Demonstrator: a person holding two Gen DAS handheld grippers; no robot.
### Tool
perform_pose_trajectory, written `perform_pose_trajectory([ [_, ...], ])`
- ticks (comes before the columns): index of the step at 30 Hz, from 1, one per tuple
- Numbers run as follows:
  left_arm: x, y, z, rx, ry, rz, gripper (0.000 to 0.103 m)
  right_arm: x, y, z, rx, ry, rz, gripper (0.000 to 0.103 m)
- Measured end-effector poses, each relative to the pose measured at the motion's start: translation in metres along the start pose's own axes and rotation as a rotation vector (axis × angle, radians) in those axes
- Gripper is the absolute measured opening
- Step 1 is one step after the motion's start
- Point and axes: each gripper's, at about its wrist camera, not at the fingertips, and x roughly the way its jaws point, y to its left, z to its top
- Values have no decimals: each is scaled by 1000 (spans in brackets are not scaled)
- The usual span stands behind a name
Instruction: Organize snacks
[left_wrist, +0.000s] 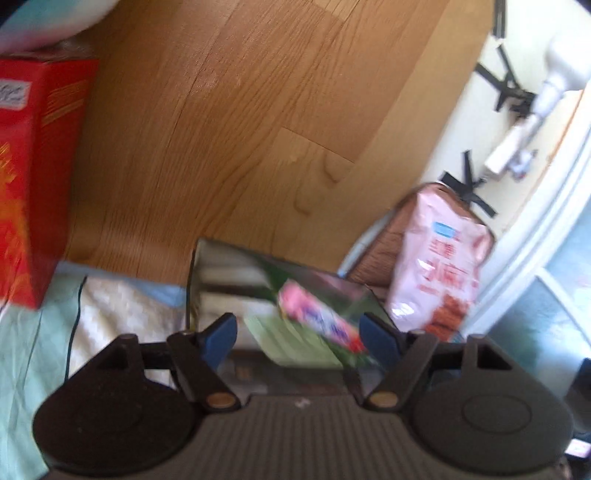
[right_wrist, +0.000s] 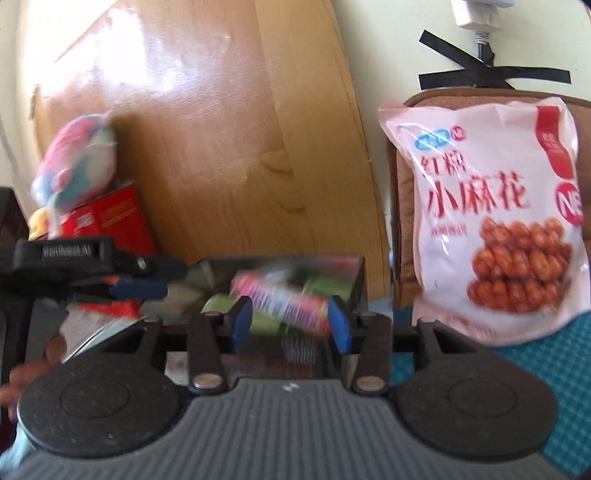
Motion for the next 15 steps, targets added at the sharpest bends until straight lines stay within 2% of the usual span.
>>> perform_pose_trajectory([
  [3,-19,-8,-20,16,49,-42,81,-37,-1,-29,10,58,74,57],
  [6,-30,-21,-47,33,103,-104,81,-70,1,-57,25,93,93,61],
  [10,-29,-48,-87,38,209,-215,81,-100,14,-91,35,125,44,67],
  [13,-27,-78,-115,101,266,-284,81,-115,18,-105,62,122,27,67],
  [15,-24,-93,-131,148,294,-298,81,-116,20,-107,69,125,47,66],
])
